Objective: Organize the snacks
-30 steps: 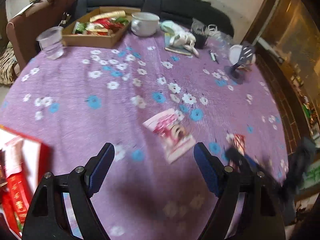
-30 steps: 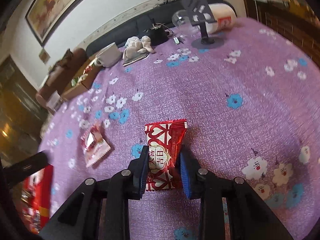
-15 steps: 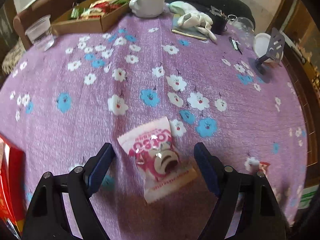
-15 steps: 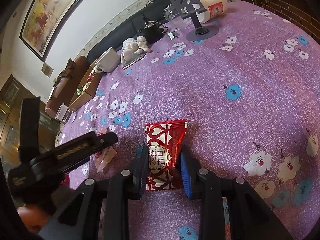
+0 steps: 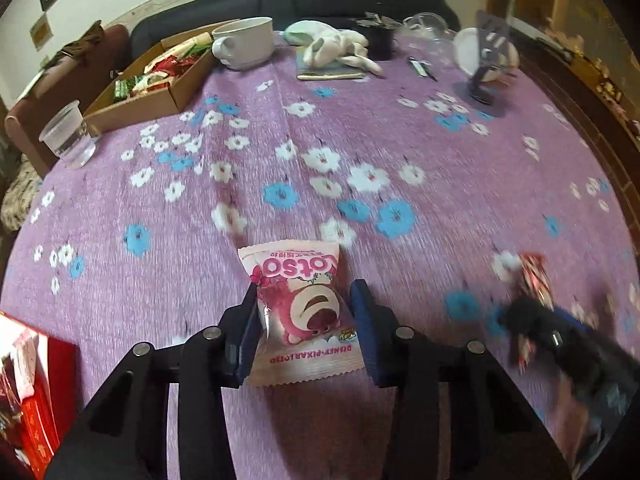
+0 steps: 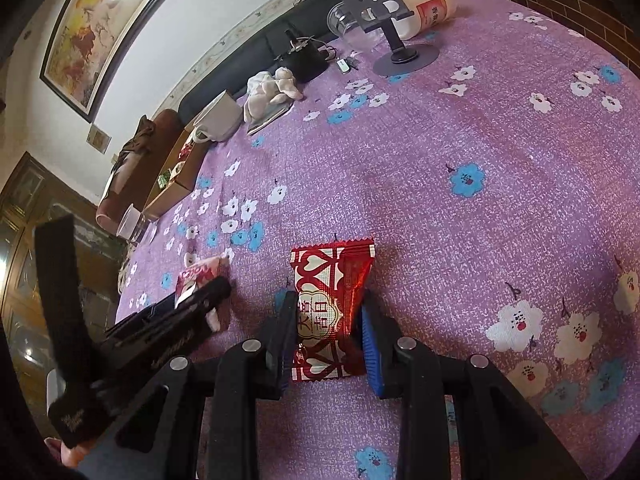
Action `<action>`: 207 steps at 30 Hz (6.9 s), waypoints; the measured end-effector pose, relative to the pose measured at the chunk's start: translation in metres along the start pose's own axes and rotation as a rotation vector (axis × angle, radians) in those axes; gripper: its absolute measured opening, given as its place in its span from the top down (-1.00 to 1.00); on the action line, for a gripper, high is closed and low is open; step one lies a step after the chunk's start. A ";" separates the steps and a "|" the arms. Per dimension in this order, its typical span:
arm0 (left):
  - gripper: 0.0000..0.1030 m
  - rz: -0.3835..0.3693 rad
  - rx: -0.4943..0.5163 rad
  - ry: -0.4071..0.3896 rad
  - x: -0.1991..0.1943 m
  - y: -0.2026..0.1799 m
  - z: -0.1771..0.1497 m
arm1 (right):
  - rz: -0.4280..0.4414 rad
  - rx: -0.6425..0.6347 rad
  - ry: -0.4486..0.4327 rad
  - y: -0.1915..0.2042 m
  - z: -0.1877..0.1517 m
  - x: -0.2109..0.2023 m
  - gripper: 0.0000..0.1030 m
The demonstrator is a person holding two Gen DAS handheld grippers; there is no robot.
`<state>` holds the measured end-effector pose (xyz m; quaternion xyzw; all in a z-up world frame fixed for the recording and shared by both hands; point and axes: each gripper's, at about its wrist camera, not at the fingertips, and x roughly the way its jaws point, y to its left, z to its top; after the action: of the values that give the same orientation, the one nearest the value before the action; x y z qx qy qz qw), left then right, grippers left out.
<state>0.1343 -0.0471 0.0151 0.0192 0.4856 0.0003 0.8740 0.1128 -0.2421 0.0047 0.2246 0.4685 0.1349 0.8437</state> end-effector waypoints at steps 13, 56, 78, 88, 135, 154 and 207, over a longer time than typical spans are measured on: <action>0.21 -0.072 0.138 -0.194 -0.131 0.042 -0.123 | 0.003 -0.026 -0.001 0.001 -0.001 -0.002 0.43; 0.20 0.071 -0.190 -0.437 -0.215 0.261 -0.246 | 0.673 -0.383 -0.049 0.267 -0.206 -0.033 0.44; 0.20 0.270 -0.295 -0.422 -0.213 0.322 -0.279 | 0.683 -0.479 -0.028 0.270 -0.238 -0.032 0.41; 0.19 0.291 -0.290 -0.397 -0.203 0.327 -0.271 | 0.690 -0.531 -0.009 0.305 -0.229 -0.018 0.40; 0.19 0.444 -0.227 -0.358 -0.185 0.276 -0.204 | 0.733 -0.368 0.115 0.316 -0.182 0.042 0.39; 0.19 0.441 -0.230 -0.342 -0.176 0.280 -0.202 | 0.723 -0.367 0.125 0.318 -0.184 0.043 0.39; 0.18 0.426 -0.231 -0.289 -0.155 0.283 -0.204 | 0.705 -0.376 0.134 0.321 -0.188 0.043 0.39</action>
<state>-0.1157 0.2396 0.0484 0.0211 0.3378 0.2366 0.9108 -0.0304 0.1008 0.0487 0.2040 0.3841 0.5136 0.7397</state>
